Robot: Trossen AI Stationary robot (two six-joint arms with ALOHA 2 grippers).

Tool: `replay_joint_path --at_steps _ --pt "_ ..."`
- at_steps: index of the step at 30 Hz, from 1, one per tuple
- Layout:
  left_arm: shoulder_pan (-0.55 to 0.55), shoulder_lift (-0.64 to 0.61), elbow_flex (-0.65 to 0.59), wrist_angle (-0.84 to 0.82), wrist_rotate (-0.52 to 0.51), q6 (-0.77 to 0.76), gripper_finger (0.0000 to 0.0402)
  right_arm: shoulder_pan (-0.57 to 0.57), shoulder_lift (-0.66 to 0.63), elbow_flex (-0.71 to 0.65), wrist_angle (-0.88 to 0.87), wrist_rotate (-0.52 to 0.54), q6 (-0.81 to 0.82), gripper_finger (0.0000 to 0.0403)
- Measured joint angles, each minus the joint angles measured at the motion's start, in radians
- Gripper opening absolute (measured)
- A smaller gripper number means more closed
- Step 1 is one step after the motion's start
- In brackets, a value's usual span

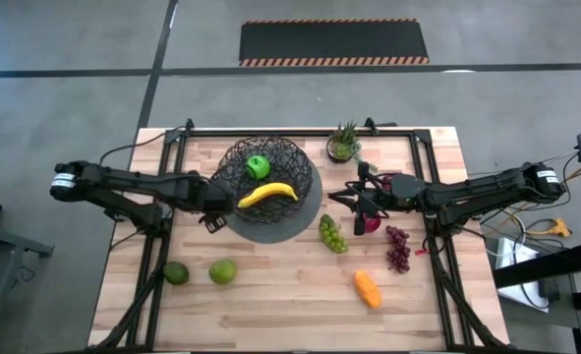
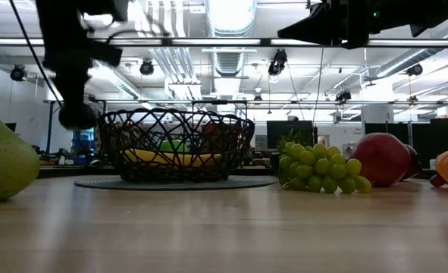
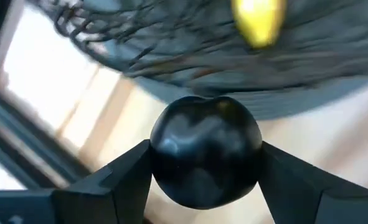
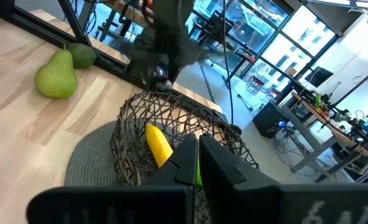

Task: Build produce basket
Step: Put the plum into the black wire basket

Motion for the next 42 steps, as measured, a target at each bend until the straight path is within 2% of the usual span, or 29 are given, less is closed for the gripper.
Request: replay_joint_path --at_steps 4,8,12,15,18,20,25,29,33,37,42 --pt "-0.03 0.0 0.142 -0.014 0.062 0.003 0.0237 0.0 0.0 0.0 -0.001 0.0 0.002 0.0009" --pt "-0.048 0.0 0.263 -0.053 0.069 -0.001 0.0237 0.0 0.0 0.0 -0.002 0.0 0.007 0.0009" --pt "-0.048 0.0 0.339 -0.031 0.017 0.081 0.0237 0.0 0.0 0.0 -0.003 0.0 0.008 0.0009" --pt "-0.044 -0.001 0.345 0.097 -0.051 0.205 0.0237 0.0 0.0 0.0 -0.003 0.0 0.008 0.0009" --pt "-0.019 0.013 0.324 0.228 -0.039 0.354 0.0237 0.0 0.0 0.0 -0.003 0.0 0.008 0.0009" --pt "0.005 0.036 0.314 0.259 -0.03 0.418 0.0237 0.0 0.0 0.0 -0.003 0.0 0.008 0.0009" --pt "0.124 0.12 0.312 0.259 -0.017 0.497 0.0237 0.0 0.0 0.0 -0.003 0.0 0.011 0.0009" --pt "0.243 0.207 0.311 0.258 0.058 0.536 0.0237 0.0 0.0 0.0 -0.003 0.0 0.009 0.0009" --pt "0.337 0.3 0.309 0.239 0.076 0.584 0.0237 0.0 0.0 0.0 -0.003 0.0 0.009 0.0009" --pt "0.397 0.361 0.309 0.175 0.076 0.603 0.0237 0.0 0.0 0.0 -0.003 0.0 0.01 0.0009" --pt "0.422 0.406 0.309 0.183 0.064 0.617 0.0242 0.0 0.0 0.0 -0.002 0.0 0.01 0.0009"
